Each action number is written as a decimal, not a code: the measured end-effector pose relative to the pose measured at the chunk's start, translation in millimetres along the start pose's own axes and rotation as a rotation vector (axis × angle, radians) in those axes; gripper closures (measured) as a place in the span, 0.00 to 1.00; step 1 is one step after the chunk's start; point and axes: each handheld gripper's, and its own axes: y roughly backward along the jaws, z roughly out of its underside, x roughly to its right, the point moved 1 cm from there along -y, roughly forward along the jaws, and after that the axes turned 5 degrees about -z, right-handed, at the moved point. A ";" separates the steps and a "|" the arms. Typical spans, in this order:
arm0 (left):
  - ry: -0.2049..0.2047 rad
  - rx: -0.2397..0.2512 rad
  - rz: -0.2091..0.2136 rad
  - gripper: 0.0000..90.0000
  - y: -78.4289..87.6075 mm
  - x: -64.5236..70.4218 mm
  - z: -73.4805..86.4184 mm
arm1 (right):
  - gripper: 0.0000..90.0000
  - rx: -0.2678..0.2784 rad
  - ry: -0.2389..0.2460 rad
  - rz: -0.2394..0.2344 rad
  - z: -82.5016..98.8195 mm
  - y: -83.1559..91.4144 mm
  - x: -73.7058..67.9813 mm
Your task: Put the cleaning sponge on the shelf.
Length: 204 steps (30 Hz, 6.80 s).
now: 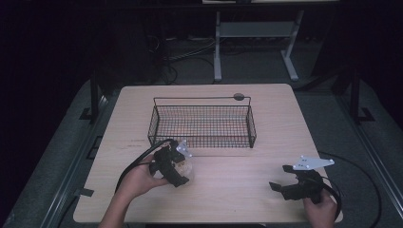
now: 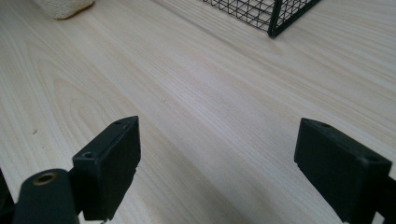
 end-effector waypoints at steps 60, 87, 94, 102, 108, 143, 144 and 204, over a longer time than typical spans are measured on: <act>0.002 0.023 0.007 0.32 27.8 -23.6 -22.0 | 0.16 0.001 -0.001 -0.016 -2.0 -3.8 1.8; 0.025 0.028 0.011 0.32 53.7 -51.6 -36.2 | 0.16 0.006 -0.003 -0.016 -2.2 -4.7 2.9; 0.032 0.030 0.010 0.32 60.2 -60.9 -42.3 | 0.16 0.005 0.001 -0.012 -2.3 -4.0 2.9; 0.047 0.038 0.003 0.32 66.7 -69.2 -46.7 | 0.16 0.007 0.006 -0.013 -3.4 -4.4 2.2; 0.047 0.035 0.002 0.32 70.3 -73.8 -51.8 | 0.16 0.014 0.002 -0.011 -3.0 -3.3 3.2; 0.124 0.052 -0.029 0.32 55.0 -118.6 -69.3 | 0.16 0.003 -0.002 -0.011 -5.1 -5.5 2.2; 0.127 0.055 -0.030 0.32 54.5 -119.9 -70.1 | 0.16 0.003 -0.002 -0.011 -5.2 -5.6 2.1; 0.189 -0.027 -0.007 0.32 -15.3 -150.9 -90.9 | 0.16 0.006 0.002 -0.014 -5.5 -4.5 2.5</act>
